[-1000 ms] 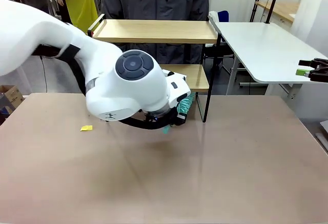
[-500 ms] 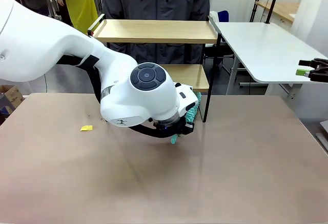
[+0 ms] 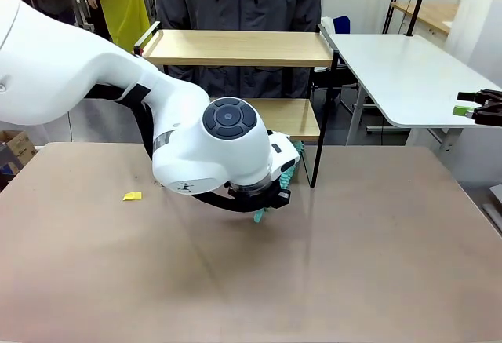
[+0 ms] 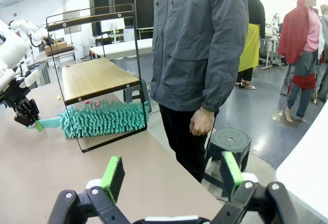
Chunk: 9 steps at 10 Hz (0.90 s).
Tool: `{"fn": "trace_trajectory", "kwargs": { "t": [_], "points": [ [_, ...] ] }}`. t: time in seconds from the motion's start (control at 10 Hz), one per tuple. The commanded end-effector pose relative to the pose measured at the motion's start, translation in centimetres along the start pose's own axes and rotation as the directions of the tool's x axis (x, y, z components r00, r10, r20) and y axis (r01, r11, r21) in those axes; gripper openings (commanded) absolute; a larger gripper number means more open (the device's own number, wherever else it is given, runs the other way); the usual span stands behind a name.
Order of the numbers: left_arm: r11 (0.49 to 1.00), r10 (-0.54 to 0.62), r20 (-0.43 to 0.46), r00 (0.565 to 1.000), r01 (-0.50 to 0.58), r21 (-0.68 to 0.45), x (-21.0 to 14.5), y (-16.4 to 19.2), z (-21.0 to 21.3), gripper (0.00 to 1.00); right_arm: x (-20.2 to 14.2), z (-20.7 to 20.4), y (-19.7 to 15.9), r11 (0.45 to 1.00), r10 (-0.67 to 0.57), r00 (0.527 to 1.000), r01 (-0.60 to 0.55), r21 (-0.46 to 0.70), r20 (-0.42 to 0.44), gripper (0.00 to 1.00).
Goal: Clean the shelf.
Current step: Clean the specific section of the Shelf indicated by the human with the Duster.
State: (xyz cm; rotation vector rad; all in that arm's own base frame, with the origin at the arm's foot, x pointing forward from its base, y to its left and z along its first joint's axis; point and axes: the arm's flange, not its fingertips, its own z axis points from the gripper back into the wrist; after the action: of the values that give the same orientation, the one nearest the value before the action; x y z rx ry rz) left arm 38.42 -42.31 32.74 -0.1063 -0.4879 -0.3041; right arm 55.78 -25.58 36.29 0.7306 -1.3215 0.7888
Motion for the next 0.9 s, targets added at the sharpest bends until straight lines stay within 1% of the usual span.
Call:
{"fn": "trace_trajectory", "kwargs": {
  "t": [0.0, 0.1, 0.2, 0.4, 0.7, 0.8],
  "points": [
    [0.997, 0.063, -0.016, 0.998, -0.063, 0.05, -0.9, 1.9, 1.4, 0.13, 0.5, -0.1, 0.1, 1.0, -0.015, 1.0, 0.015, -0.005, -0.005, 1.0],
    [0.992, 0.095, -0.032, 0.995, -0.092, 0.087, -1.5, 3.8, 1.9, 0.13, 0.5, -0.1, 0.1, 1.0, -0.015, 1.0, 0.015, -0.005, -0.005, 1.0],
    [0.986, 0.12, -0.038, 0.992, -0.115, 0.117, -1.8, 4.9, 2.3, 0.13, 0.5, -0.1, 0.1, 1.0, -0.015, 1.0, 0.015, -0.005, -0.005, 1.0],
    [0.967, 0.179, -0.04, 0.983, -0.168, 0.193, -3.2, 8.3, 4.4, 0.13, 0.5, -0.1, 0.1, 1.0, -0.015, 1.0, 0.015, -0.005, -0.005, 1.0],
    [0.922, 0.222, -0.029, 0.975, -0.2, 0.333, -4.4, 13.2, 7.5, 0.13, 0.5, -0.1, 0.1, 1.0, -0.015, 1.0, 0.015, -0.005, -0.005, 1.0],
    [0.913, 0.216, -0.021, 0.976, -0.195, 0.359, -4.8, 13.9, 8.1, 0.13, 0.5, -0.1, 0.1, 1.0, -0.015, 1.0, 0.015, -0.005, -0.005, 1.0]
  ]
}}
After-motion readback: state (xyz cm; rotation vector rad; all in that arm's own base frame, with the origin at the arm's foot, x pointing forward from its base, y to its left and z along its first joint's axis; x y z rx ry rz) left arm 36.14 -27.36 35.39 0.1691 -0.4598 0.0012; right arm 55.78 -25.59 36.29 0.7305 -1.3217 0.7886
